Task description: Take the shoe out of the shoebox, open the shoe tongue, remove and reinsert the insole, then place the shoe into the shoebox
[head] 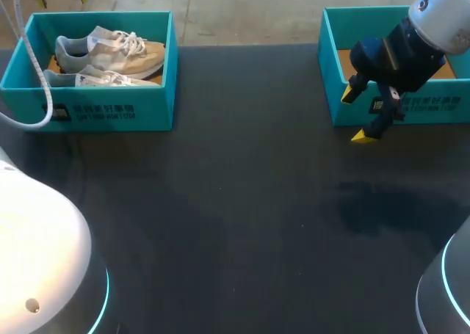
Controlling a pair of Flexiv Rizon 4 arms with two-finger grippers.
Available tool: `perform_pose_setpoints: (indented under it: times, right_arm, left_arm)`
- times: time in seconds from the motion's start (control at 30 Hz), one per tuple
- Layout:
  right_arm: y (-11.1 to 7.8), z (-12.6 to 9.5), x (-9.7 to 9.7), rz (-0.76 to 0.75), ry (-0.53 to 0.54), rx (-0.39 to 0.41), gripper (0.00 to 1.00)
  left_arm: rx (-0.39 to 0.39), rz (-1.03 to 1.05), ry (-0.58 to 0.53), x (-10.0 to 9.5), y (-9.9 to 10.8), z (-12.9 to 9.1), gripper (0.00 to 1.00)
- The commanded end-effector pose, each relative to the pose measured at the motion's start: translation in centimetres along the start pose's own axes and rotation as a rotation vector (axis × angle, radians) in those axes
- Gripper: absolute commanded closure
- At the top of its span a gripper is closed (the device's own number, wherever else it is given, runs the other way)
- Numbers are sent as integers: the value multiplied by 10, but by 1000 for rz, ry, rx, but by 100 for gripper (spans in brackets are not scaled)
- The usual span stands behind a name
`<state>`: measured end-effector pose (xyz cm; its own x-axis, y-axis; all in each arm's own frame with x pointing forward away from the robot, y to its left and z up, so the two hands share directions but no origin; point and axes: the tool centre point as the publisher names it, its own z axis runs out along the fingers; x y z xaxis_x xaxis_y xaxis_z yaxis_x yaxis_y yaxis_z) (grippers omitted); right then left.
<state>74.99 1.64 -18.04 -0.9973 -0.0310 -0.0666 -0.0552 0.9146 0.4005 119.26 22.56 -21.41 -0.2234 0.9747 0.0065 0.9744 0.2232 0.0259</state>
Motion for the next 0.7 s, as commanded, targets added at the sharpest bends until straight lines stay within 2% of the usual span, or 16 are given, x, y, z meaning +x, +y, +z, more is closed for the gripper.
perform_pose_setpoints:
  times: [0.03, 0.3, 0.47, 0.7]
  right_arm:
    - [1, 1, -1, 1, 1, 2, 0]
    - [1, 1, -1, 1, 1, 2, 0]
    - [1, 1, -1, 1, 1, 2, 0]
    - [1, 1, -1, 1, 1, 2, 0]
  left_arm:
    - [1, 1, 1, 0, 0, 0, 0]
    - [-1, 34, -13, 13, -3, -5, 0]
    - [39, 15, -7, 29, -8, 9, 0]
    - [47, 44, -18, 32, -14, 11, 0]
